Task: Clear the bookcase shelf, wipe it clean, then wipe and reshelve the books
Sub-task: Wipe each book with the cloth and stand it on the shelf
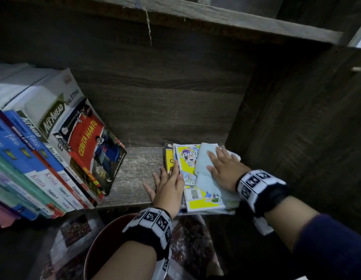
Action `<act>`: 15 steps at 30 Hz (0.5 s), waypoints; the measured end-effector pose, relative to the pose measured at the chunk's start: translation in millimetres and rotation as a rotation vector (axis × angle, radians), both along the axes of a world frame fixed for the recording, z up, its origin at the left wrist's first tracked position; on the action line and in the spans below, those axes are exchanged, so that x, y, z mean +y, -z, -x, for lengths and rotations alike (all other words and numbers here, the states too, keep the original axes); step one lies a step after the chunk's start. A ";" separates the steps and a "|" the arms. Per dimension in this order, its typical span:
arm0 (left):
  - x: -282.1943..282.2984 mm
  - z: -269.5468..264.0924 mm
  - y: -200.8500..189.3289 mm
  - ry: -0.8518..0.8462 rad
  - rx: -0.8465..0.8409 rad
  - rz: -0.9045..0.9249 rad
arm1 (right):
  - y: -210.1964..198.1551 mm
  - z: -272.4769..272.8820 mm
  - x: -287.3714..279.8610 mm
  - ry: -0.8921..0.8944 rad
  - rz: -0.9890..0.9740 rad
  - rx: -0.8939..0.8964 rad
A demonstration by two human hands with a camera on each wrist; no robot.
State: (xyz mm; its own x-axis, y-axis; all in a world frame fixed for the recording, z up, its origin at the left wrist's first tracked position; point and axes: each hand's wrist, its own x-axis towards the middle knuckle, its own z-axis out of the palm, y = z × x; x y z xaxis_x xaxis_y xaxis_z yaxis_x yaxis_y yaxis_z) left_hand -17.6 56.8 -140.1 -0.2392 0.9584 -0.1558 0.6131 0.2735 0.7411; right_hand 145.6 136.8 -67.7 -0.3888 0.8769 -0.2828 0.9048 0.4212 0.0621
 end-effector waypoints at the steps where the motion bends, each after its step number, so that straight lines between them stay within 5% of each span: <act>1: -0.1 0.2 -0.4 0.000 0.002 0.002 | 0.2 7.3 8.2 -0.011 0.007 0.017; 6: 1.8 0.5 5.5 -0.027 -0.005 -0.018 | -3.0 9.2 5.3 -0.131 0.109 0.132; 9: 3.3 -0.3 8.9 -0.049 -0.031 -0.047 | -0.6 -10.7 -12.2 -0.171 0.114 0.366; 12: 3.7 -0.8 10.6 -0.047 -0.056 -0.055 | -0.1 -24.6 -24.8 -0.099 0.027 0.607; 15: 2.6 -0.5 10.9 -0.040 -0.057 -0.055 | 1.4 -23.1 -27.2 -0.012 -0.102 0.583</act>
